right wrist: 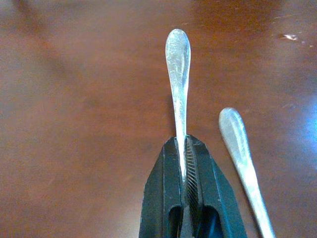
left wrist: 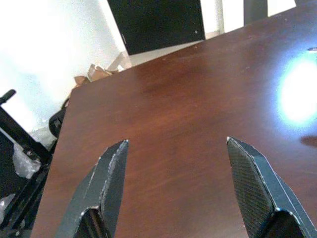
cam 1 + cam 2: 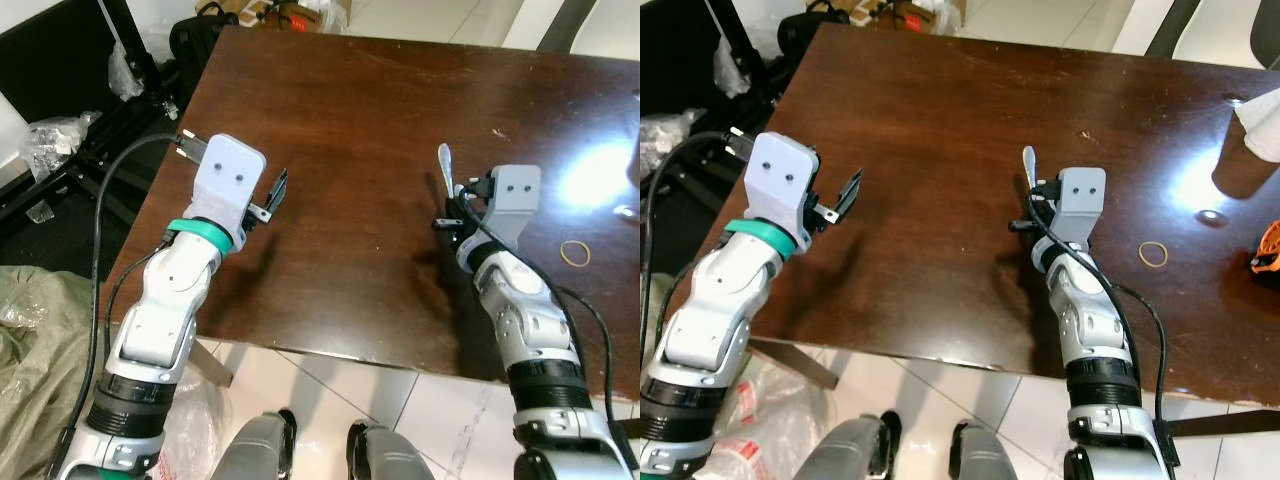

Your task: Setting the table

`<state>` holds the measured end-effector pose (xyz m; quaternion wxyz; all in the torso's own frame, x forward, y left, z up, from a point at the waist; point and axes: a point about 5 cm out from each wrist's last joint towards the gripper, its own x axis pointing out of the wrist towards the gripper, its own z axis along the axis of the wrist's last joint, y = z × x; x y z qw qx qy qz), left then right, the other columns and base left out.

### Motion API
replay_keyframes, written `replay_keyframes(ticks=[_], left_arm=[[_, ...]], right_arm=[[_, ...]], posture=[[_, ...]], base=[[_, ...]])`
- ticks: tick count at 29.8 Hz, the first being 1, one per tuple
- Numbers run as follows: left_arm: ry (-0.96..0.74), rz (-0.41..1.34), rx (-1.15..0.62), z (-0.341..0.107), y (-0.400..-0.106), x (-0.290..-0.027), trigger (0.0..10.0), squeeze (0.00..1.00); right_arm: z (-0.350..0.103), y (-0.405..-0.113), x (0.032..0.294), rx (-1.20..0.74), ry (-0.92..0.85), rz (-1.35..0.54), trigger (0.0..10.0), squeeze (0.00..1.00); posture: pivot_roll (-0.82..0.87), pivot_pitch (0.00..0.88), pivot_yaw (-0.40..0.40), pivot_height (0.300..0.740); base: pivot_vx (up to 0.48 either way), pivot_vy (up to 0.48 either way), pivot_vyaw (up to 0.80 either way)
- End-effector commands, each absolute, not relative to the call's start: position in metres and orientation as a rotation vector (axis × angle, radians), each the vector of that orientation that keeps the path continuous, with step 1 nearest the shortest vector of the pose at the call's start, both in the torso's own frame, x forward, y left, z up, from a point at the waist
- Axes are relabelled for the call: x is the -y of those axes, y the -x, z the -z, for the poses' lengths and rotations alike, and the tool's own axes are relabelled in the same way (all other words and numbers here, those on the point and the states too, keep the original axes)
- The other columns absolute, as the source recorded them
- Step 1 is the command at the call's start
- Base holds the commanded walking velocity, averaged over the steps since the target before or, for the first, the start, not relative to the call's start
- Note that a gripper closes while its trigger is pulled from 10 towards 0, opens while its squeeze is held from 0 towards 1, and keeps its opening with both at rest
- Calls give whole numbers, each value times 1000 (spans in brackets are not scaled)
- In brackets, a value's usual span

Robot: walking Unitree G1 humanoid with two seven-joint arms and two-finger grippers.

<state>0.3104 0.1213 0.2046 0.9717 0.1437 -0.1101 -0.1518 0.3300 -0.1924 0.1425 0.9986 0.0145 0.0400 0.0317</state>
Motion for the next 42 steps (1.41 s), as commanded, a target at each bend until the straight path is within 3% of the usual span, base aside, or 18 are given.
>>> replay_keyframes(ticks=[1, 12, 42], left_arm=[[-289, 319, 192, -198, -308, -118, 10000, 0], [-276, 334, 183, -197, -309, -114, 10000, 0], [-274, 344, 194, -196, -312, -110, 10000, 0]], right_arm=[[-134, -322, 185, -130, -28, -62, 10000, 0], [-125, -322, 187, -147, -69, -6, 10000, 0], [-111, -309, 194, -226, 32, 41, 10000, 0]], posture=[[106, 143, 82, 740], [93, 140, 87, 740], [85, 106, 90, 740]], base=[[0, 0, 0], [0, 0, 0], [0, 0, 0]])
